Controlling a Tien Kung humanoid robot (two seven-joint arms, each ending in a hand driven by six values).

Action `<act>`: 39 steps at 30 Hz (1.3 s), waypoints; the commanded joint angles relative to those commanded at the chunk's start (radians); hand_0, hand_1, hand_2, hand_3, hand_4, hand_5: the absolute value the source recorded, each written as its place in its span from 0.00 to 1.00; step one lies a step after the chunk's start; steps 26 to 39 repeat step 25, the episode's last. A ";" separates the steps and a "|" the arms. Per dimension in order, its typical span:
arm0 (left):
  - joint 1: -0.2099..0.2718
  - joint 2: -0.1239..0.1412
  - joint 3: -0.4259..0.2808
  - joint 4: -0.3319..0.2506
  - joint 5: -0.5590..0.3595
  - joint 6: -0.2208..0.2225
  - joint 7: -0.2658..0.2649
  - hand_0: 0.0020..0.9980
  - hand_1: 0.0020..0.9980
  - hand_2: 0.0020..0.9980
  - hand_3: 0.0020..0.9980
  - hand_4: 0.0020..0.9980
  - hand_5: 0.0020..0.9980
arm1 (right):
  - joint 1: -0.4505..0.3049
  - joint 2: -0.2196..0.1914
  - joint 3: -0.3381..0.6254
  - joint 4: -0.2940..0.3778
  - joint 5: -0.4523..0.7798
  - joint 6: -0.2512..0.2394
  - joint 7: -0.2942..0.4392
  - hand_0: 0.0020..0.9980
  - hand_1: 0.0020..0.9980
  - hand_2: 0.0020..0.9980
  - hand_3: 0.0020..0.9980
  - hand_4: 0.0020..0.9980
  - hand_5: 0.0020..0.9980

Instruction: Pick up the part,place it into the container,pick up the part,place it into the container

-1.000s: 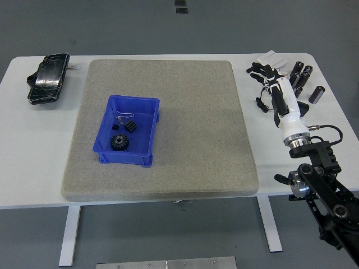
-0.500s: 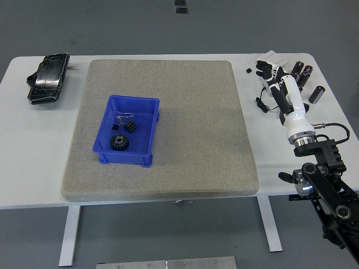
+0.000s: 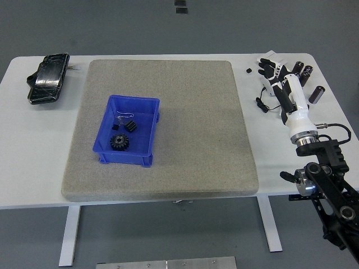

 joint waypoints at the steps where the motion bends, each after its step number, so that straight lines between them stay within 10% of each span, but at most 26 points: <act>1: -0.001 0.000 -0.001 0.000 0.001 0.000 0.000 0.68 0.65 0.63 0.62 0.69 0.56 | -0.001 -0.001 0.002 0.001 0.004 0.000 0.001 0.91 0.82 0.82 0.80 0.97 0.90; 39: -0.005 0.001 -0.006 0.000 0.007 0.001 -0.001 0.68 0.65 0.63 0.62 0.68 0.55 | -0.004 -0.012 0.032 0.017 0.031 -0.005 0.002 0.92 0.82 0.82 0.81 0.96 0.86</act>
